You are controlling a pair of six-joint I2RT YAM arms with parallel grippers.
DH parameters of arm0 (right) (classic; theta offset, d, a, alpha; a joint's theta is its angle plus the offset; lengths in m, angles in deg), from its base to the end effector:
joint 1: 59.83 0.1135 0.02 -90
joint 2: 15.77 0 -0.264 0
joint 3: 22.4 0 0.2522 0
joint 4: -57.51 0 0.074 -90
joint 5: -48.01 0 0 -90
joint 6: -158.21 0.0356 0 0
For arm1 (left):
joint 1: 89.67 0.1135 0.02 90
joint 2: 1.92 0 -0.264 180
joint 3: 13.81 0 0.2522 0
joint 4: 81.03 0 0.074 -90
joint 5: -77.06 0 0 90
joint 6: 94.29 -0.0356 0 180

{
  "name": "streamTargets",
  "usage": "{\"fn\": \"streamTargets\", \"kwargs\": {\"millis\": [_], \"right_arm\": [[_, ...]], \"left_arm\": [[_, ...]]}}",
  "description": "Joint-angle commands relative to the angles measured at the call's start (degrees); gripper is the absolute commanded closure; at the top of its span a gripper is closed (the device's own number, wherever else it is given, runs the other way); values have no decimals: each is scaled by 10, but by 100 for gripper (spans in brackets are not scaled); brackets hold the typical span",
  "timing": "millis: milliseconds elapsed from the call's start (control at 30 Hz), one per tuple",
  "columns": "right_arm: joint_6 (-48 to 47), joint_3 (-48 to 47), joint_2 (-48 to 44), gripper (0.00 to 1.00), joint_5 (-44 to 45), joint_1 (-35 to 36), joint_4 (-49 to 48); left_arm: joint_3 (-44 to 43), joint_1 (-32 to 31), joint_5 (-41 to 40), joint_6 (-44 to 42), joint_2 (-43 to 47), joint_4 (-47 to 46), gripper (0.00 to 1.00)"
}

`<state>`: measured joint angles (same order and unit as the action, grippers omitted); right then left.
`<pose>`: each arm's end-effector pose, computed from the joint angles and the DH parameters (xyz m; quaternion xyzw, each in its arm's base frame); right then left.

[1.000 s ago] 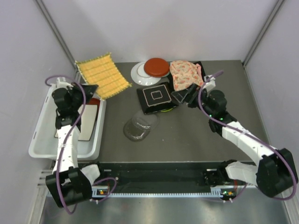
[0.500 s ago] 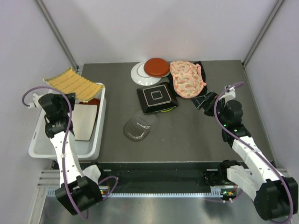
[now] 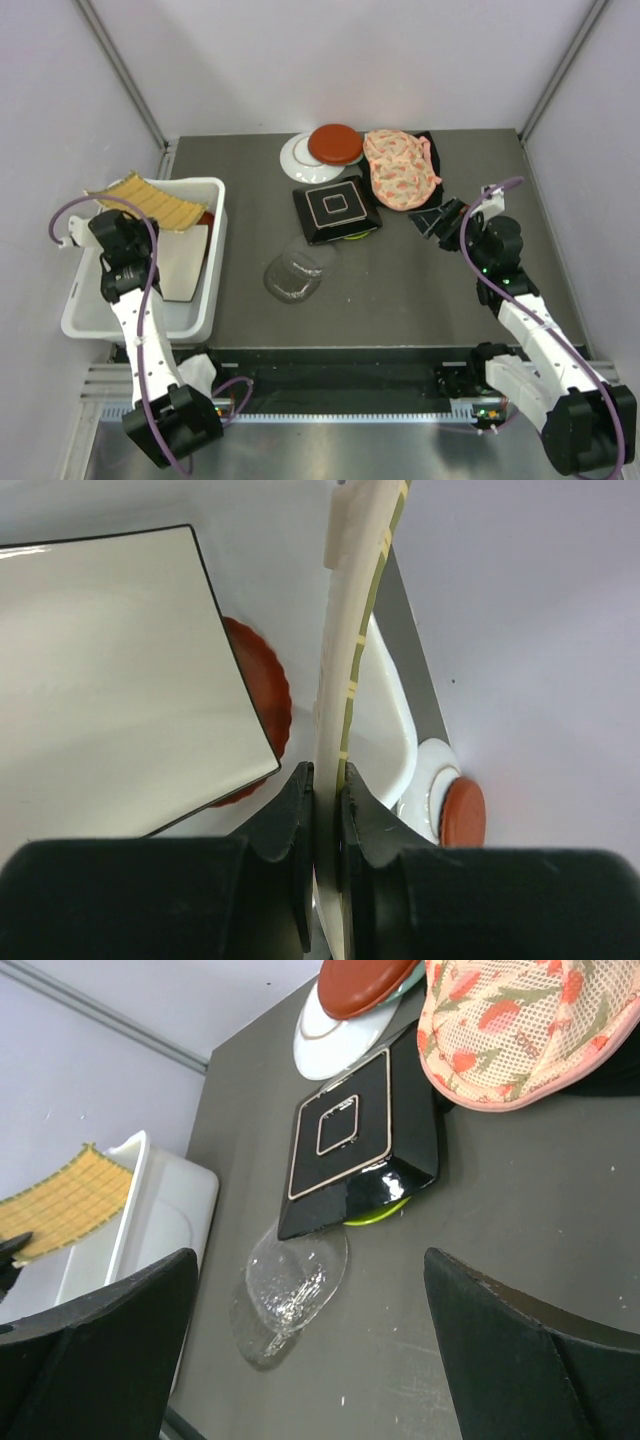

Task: Place the plates into the plastic bin on the countertop
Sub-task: Place the plate in the plastic bin.

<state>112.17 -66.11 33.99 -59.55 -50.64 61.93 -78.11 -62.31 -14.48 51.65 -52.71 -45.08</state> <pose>0.2020 0.0436 0.2688 0.1338 0.7541 0.3877 0.5129 0.1768 0.0926 0.3351 -0.5579 0.6161 -0.1264 0.5415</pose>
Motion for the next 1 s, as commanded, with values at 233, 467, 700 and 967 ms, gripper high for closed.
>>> {"fn": "streamTargets", "kwargs": {"millis": [233,467,700,967], "right_arm": [[-22,-2,1,7,-22,-8,-25],[-20,-1,19,7,-39,-8,-41],[-20,2,20,7,-36,-8,-46],[-17,5,35,7,-41,-7,-60]], "left_arm": [[60,3,35,-60,-58,-144,100],[87,9,36,-95,-116,-168,100],[101,16,45,-112,-149,-175,97],[106,16,-17,-144,-95,-150,53]]}}
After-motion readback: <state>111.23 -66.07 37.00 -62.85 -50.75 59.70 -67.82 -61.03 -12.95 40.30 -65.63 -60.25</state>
